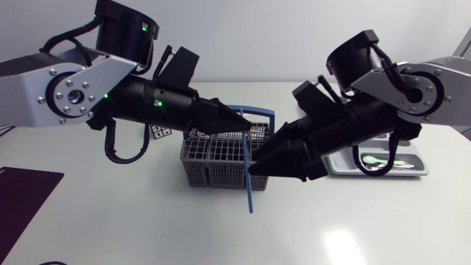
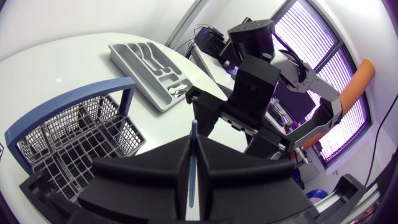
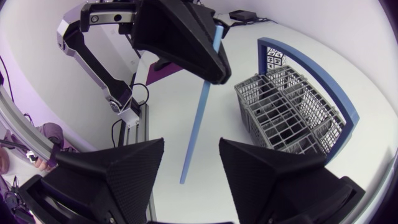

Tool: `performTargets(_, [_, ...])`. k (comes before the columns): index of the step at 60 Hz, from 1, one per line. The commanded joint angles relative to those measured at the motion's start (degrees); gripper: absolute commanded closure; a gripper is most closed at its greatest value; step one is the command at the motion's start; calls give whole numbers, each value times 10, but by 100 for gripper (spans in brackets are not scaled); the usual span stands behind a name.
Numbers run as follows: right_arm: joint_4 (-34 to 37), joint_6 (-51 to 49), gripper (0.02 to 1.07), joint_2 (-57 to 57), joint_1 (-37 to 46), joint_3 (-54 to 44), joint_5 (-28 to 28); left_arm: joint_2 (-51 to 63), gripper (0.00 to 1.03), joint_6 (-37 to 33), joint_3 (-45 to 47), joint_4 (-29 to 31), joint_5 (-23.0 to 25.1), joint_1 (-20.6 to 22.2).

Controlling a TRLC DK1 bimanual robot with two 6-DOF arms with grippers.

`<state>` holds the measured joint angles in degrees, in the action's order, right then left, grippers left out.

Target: Transfer all utensils from the basket to the drawer tray.

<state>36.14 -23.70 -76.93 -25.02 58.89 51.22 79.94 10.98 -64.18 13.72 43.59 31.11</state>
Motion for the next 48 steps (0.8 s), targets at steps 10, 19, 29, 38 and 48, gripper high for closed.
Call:
performTargets(10, [-22,28,69,-16,-32,-2,-9,2,100,19,-13,-7,14,-10])
performTargets(19, [-27,28,96,-16,-37,-4,-17,1,100,21,-12,-8,16,-11])
performTargets(29, [-39,38,101,-18,-38,-11,-26,0,100,23,-11,-9,19,-11])
performTargets(38, [-39,41,101,-18,-40,-15,-36,0,100,25,-11,-9,20,-11])
performTargets(48, [-36,42,101,-20,-45,-22,-41,-8,90,27,-11,-11,20,-14])
